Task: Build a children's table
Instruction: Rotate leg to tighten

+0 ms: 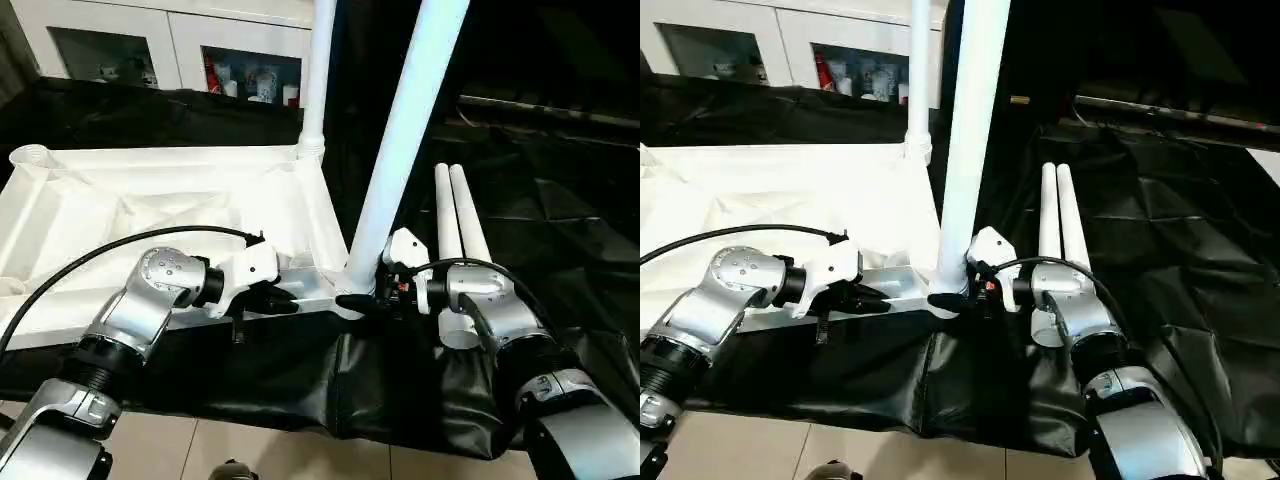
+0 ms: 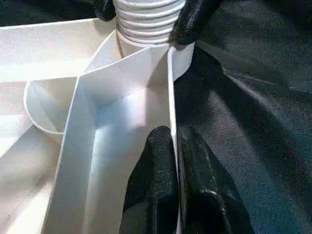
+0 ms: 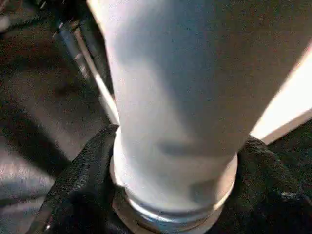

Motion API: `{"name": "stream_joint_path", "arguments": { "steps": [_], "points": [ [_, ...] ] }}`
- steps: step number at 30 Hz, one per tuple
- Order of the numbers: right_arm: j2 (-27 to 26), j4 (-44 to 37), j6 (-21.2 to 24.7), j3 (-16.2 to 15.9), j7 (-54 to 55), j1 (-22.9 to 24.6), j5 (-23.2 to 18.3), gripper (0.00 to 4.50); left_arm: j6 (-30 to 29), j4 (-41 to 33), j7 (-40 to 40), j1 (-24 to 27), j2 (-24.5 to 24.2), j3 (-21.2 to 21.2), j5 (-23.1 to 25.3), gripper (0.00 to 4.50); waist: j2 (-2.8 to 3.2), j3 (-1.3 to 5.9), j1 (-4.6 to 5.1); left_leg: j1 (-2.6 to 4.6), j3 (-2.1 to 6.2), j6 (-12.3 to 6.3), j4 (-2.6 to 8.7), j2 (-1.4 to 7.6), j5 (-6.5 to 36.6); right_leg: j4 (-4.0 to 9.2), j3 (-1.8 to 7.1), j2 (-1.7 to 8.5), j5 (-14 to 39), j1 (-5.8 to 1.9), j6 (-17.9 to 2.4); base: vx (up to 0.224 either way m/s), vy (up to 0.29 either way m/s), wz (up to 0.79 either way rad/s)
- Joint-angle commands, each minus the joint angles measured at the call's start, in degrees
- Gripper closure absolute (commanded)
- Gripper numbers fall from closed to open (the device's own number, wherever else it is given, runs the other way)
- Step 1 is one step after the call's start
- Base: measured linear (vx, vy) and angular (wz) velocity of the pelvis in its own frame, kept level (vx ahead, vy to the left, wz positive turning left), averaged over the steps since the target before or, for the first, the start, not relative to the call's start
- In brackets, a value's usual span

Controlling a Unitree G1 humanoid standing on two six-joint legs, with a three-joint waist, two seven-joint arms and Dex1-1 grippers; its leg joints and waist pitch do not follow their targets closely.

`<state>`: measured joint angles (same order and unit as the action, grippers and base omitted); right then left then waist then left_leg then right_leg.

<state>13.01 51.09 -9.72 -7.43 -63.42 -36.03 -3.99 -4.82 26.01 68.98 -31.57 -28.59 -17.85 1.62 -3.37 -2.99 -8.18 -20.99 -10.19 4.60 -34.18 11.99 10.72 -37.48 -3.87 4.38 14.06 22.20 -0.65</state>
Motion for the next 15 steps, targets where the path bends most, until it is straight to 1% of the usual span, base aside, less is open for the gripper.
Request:
{"name": "stream_joint_path", "arguments": {
  "steps": [1,2,3,4,5,6,7,8,9,10,11,12,13,14,15],
  "points": [
    [-1.57,4.06,3.41,1.86,6.91,0.6,-0.37,1.76,-0.99,0.82,-2.46,0.23,2.3,-2.01,1.81,4.5,1.06,3.72,0.23,0.84,0.35,-2.36,3.87,1.77,5.33,3.4,2.7,4.06,-6.93,-2.76,-16.25,0.0,0.0,0.0],
    [-3.09,6.36,4.93,2.83,12.02,0.76,-0.23,1.76,-2.35,2.91,-6.05,-0.79,4.01,-1.64,2.78,4.5,1.1,3.53,0.31,0.95,0.41,-1.7,4.12,1.79,6.8,3.72,2.71,4.13,-4.52,-2.75,-15.97,0.0,0.0,0.0],
    [-3.28,6.62,5.09,2.91,12.67,0.73,-0.18,1.76,-2.46,3.14,-6.35,-0.91,4.23,-1.6,2.81,4.5,1.2,3.12,0.44,1.32,0.43,-0.06,4.55,1.8,10.5,4.41,2.83,4.26,1.34,-2.56,-15.15,0.0,0.0,0.0],
    [-4.21,7.9,5.92,3.3,15.89,0.56,0.04,1.77,-3.0,4.3,-7.85,-1.51,5.29,-1.37,2.97,4.5,1.29,3.02,0.5,1.44,0.52,0.84,4.74,1.84,12.34,4.68,2.9,4.41,4.36,-2.59,-14.75,0.0,0.0,0.0],
    [-6.35,10.96,7.35,3.97,22.84,-0.39,0.5,1.77,-4.37,7.06,-11.76,-3.06,8.08,-0.63,3.1,4.5,1.36,2.69,0.56,1.81,0.7,2.32,5.13,1.82,16.58,5.4,3.01,4.57,11.18,-2.46,-13.3,0.0,0.0,0.0],
    [-7.42,12.51,7.79,4.29,26.67,-1.13,0.8,1.77,-5.17,8.29,-13.22,-3.87,9.47,-0.35,3.01,4.5,1.56,2.49,0.64,2.34,0.99,3.55,5.34,1.83,19.71,6.0,3.09,4.85,16.85,-2.18,-12.09,0.0,0.0,0.0],
    [-7.42,12.51,7.79,4.29,26.67,-1.13,0.8,1.77,-5.17,8.29,-13.22,-3.87,9.47,-0.35,3.01,4.5,1.35,2.34,0.82,2.47,1.29,4.2,5.54,1.79,22.41,6.5,3.11,4.95,21.53,-2.15,-10.66,0.0,0.0,0.0],
    [-9.39,15.58,9.46,5.36,35.57,-3.18,1.02,1.77,-6.43,11.27,-17.0,-5.9,12.24,-0.26,3.73,4.5,1.26,2.48,0.86,2.32,1.47,4.34,5.8,1.67,22.04,6.65,3.11,4.98,22.48,-2.37,-9.63,0.0,0.0,0.0],
    [-9.47,15.71,9.54,5.4,35.99,-3.28,1.03,1.77,-6.49,11.41,-17.17,-5.99,12.35,-0.26,3.77,4.5,1.38,2.49,0.91,2.29,1.59,4.53,5.94,1.72,21.93,6.62,3.08,5.02,22.64,-2.34,-9.33,-0.065,0.009,-0.13],
    [-10.72,17.45,10.69,6.5,41.55,-4.81,0.79,1.77,-7.48,13.28,-20.71,-7.47,14.22,-0.33,4.91,4.5,1.25,2.62,0.97,2.3,1.64,4.57,5.98,1.68,21.56,6.66,3.06,4.92,22.25,-2.45,-9.06,0.0,0.0,0.0],
    [-10.72,17.45,10.69,6.5,41.55,-4.81,0.79,1.77,-7.48,13.28,-20.71,-7.47,14.22,-0.33,4.91,4.5,1.23,2.65,0.92,2.65,1.49,4.33,5.84,1.64,21.27,6.8,3.24,4.87,21.04,-1.92,-9.02,0.0,0.0,0.0],
    [-11.27,18.16,11.14,7.05,44.15,-5.52,0.62,1.77,-7.83,13.91,-21.94,-7.96,14.84,-0.34,5.33,4.5,1.23,2.65,0.92,2.65,1.49,4.33,5.84,1.64,21.27,6.8,3.24,4.87,21.04,-1.92,-9.02,0.0,0.0,0.0],
    [-11.8,18.83,11.57,7.58,46.65,-6.21,0.45,1.77,-8.16,14.51,-23.14,-8.45,15.44,-0.36,5.73,4.5,1.28,2.66,0.8,2.67,1.44,3.95,5.77,1.65,21.5,6.8,3.31,4.94,20.39,-1.77,-9.22,0.0,0.0,0.0],
    [-12.99,20.06,12.37,9.37,50.86,-7.7,-0.63,1.77,-10.13,15.06,-25.87,-9.53,17.55,0.05,6.02,4.5,1.2,2.66,0.73,2.52,1.5,3.83,5.85,1.65,21.34,6.76,3.25,4.93,20.18,-1.87,-9.18,0.0,0.0,0.0],
    [-13.9,21.03,12.82,10.61,53.89,-8.93,-1.3,1.77,-11.6,15.35,-27.54,-10.29,19.2,0.49,5.97,4.5,1.34,2.72,0.87,2.61,1.43,4.09,5.83,1.68,21.48,6.6,3.28,4.81,19.72,-1.68,-9.31,0.0,0.0,0.0]
  ]
}}
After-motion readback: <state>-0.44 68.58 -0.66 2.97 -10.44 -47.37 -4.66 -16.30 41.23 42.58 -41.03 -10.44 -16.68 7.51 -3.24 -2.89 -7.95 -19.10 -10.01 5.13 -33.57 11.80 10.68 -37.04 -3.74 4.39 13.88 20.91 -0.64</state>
